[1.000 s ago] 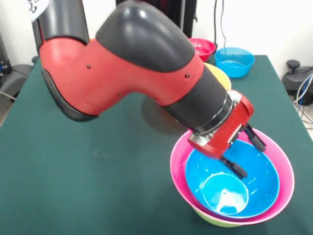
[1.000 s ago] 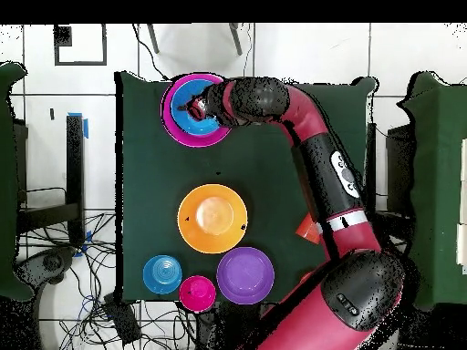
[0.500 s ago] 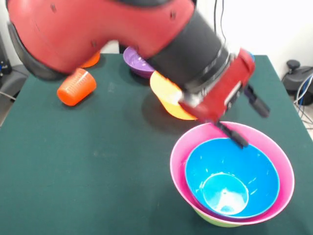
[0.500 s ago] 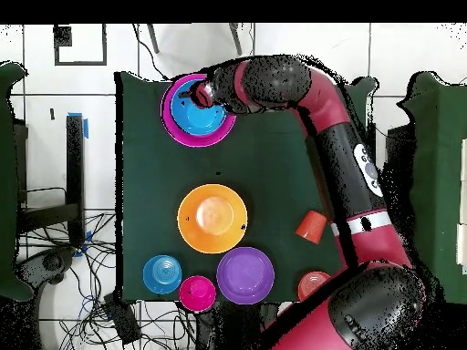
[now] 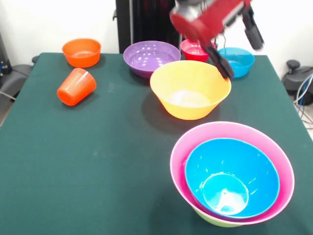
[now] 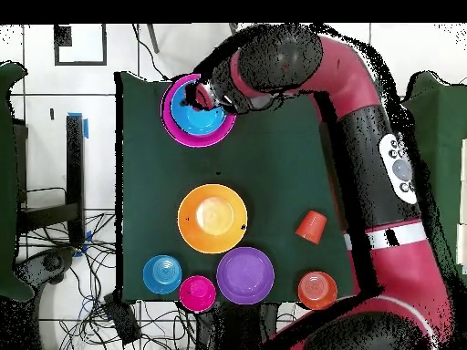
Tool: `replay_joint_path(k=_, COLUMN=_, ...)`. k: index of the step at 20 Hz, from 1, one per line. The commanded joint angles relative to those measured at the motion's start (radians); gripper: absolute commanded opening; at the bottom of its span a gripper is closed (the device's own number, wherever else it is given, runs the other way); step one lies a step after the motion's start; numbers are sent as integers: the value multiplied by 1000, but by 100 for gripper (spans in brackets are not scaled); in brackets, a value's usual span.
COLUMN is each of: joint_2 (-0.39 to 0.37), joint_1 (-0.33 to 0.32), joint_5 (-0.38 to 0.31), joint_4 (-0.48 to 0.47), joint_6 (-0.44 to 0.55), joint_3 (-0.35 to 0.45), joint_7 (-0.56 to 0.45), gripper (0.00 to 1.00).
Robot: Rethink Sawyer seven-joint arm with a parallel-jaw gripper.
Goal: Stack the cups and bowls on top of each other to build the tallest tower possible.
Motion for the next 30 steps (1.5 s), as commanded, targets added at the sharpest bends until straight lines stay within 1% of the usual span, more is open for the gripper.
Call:
replay_joint_path(k=1, joint_2=-140, joint_1=76, joint_5=-148, joint_4=-29, joint_6=243, joint_3=-234, joint_7=132, gripper=100)
replay_joint_path(k=2, joint_2=-158, joint_1=73, joint_5=-176, joint_4=-12, joint_6=233, joint_3=-246, joint_7=112, gripper=100)
replay_joint_path(k=3, joint_2=-167, joint_1=77, joint_5=-219, joint_4=-11, joint_6=246, joint_3=-260, joint_7=75, gripper=100)
replay_joint_path(k=4, joint_2=-182, joint_1=78, joint_5=-252, joint_4=3, joint_6=240, joint_3=-276, joint_7=64, gripper=100)
replay_joint_path(k=7, joint_2=-207, joint_1=82, joint_5=-298, joint_4=32, joint_6=199, joint_3=-323, joint_7=118, gripper=100)
replay_joint_path(k=9, joint_2=-223, joint_1=89, joint_5=-345, joint_4=48, joint_6=189, joint_3=-346, joint_7=107, gripper=100)
replay_joint_path(k=14, joint_2=-245, joint_1=113, joint_5=-414, joint_4=98, joint_6=97, joint_3=-409, joint_7=166, gripper=100)
replay_joint_path(k=16, joint_2=-241, joint_1=123, joint_5=-432, joint_4=113, joint_6=62, joint_3=-428, joint_7=187, gripper=100)
replay_joint_path(k=18, joint_2=-230, joint_1=135, joint_5=-438, joint_4=126, joint_6=17, joint_3=-453, joint_7=238, gripper=100)
replay_joint_path(k=22, joint_2=-207, joint_1=156, joint_5=-447, joint_4=148, joint_6=-55, joint_3=-490, joint_7=268, gripper=100)
replay_joint_path(k=30, joint_2=-162, joint_1=196, joint_5=-416, joint_4=169, joint_6=-137, joint_3=-570, joint_7=345, gripper=100)
